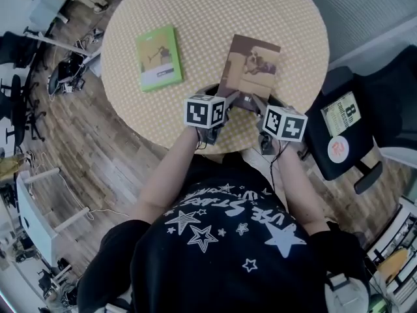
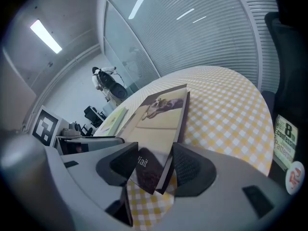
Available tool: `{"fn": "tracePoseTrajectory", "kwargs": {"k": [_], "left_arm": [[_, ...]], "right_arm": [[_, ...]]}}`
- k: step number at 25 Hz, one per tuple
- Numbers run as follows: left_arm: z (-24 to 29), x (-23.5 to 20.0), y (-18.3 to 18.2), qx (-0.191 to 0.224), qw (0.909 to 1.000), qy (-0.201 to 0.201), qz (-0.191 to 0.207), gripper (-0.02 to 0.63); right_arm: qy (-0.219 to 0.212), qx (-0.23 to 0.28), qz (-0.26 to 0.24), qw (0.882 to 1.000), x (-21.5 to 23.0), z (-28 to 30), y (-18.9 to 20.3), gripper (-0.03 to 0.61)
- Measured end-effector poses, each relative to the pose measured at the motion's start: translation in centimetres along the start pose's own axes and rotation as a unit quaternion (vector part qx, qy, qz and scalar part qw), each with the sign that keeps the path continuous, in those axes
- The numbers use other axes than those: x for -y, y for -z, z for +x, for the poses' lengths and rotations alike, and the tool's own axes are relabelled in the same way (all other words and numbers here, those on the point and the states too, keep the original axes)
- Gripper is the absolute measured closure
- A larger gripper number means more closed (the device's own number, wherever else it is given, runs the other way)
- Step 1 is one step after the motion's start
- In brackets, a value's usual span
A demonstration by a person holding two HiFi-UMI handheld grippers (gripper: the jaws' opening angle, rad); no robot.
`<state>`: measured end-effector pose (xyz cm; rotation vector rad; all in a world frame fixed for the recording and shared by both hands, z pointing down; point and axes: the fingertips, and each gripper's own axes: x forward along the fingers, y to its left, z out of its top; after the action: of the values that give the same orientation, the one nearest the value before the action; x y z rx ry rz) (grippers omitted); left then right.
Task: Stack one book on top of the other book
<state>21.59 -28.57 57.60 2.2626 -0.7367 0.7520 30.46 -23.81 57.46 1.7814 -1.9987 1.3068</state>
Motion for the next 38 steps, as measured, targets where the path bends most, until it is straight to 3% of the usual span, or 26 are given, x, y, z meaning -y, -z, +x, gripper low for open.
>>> {"fn": "tracePoseTrajectory", "kwargs": {"k": [7,20,31,38], "left_arm": [[-5.3,-3.8,-1.8,0.045,0.9989,-0.016,0.003,0.324],[-13.3,-14.5,-2.9,0.097,0.9934,-0.038,-0.049,0.325],[-16.6,-22.2,-3.4,0.109,0.989,-0.05,-0.086,0.331],[-16.1,-24.8,-3.6,0.109,0.9873,-0.038,-0.109,0.333]], "right_arm": [[-0.038,0.005,-0.035,0.999,-6.1,1.5,-1.0,0.355],[-0.071,0.004,-0.086,0.994,-17.9,7.8,-2.4,0.354],[-0.094,-0.015,-0.127,0.987,-24.3,13.9,-3.7,0.355],[-0.104,-0.031,-0.131,0.985,-25.1,17.1,-4.4,0.356]]}}
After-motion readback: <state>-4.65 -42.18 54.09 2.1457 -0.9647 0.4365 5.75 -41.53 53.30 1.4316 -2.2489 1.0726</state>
